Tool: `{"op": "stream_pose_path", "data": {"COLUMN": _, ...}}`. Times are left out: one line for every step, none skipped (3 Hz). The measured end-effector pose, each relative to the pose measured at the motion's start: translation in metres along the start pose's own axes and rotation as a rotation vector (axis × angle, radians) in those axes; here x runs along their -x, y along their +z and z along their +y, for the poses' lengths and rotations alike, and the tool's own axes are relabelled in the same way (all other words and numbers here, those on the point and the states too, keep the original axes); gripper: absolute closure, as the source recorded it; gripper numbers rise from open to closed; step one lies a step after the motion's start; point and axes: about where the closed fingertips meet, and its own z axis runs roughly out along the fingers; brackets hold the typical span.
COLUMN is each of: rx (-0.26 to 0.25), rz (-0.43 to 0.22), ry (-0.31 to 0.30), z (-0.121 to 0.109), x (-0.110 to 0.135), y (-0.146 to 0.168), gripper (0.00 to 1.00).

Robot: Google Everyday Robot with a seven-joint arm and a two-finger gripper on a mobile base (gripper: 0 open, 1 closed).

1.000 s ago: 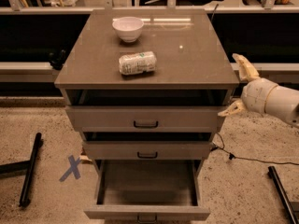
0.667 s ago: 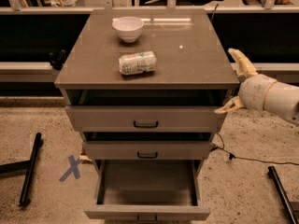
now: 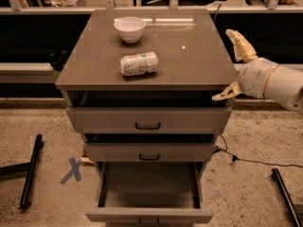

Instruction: Open bottom drawer

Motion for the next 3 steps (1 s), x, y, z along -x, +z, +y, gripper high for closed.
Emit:
{"op": "stream_pose_path", "data": {"rx": -0.030, "rz": -0.007, "ry": -0.039, "z": -0.024, "x": 0.011, "y": 0.006, "gripper": 0.00}}
{"op": "stream_pose_path", "data": {"rx": -0.058, "rz": -0.005, "ry": -0.073, "z": -0.039, "x": 0.019, "y": 0.010, "gripper": 0.00}}
{"op": "stream_pose_path", "data": {"rx": -0.059, "rz": -0.005, "ry": -0.074, "z": -0.040, "x": 0.019, "y": 0.010, "gripper": 0.00}}
